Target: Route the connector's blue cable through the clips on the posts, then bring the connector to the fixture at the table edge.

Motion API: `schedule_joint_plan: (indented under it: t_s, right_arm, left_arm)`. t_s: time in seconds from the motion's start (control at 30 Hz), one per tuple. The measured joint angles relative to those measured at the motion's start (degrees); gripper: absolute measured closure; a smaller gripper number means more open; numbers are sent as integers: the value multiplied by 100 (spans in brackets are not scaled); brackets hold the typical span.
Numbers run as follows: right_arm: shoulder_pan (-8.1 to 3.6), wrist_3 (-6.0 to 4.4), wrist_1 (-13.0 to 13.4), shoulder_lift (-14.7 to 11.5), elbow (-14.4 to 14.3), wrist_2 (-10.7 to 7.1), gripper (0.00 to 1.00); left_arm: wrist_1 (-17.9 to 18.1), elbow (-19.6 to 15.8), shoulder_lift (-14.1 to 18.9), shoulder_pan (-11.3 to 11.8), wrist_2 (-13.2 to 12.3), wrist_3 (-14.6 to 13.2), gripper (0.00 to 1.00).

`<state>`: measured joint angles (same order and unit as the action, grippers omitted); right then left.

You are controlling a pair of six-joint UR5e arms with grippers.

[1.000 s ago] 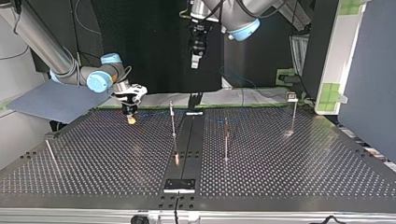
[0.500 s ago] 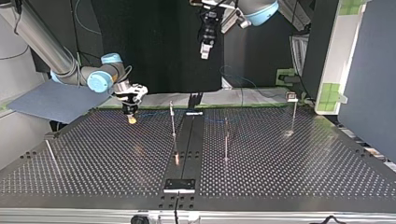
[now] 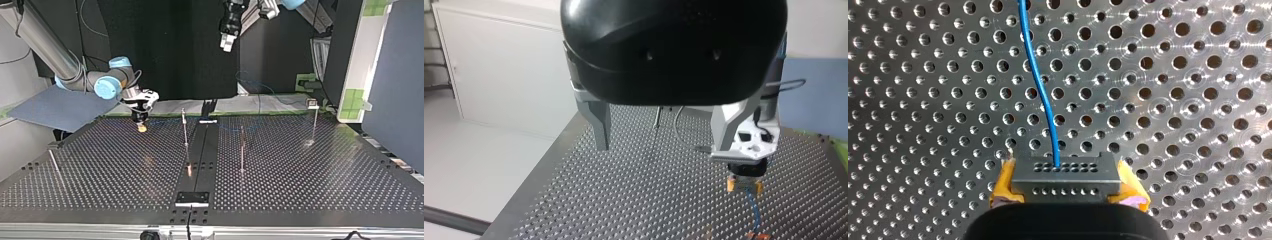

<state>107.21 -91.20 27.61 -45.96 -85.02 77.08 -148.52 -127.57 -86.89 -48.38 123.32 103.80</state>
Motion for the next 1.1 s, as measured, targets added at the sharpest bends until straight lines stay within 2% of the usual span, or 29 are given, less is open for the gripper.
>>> schedule_joint_plan:
  t_s: [0.13, 0.27, 0.53, 0.67, 0.83, 1.1]
  right_arm:
    - [-5, 3, -1, -4, 18, 7, 100]
    - [-19, 13, -3, -13, 29, 45, 100]
    - [-50, 41, -139, -237, 40, 342, 100]
    - [-56, -38, -290, -396, 41, 454, 100]
    - [-116, -147, -490, -662, 47, 491, 100]
    - [-239, -304, -622, -1041, 47, 490, 100]
  left_arm:
    - [203, -203, -21, -53, -9, 14, 0]
    - [411, -315, 113, -80, -8, 21, 0]
    - [753, -350, 472, -75, 32, 30, 0]
    - [794, -347, 417, -103, 23, 33, 0]
    - [822, -346, 251, -138, 17, 35, 0]
    - [809, -345, 404, -118, 35, 26, 0]
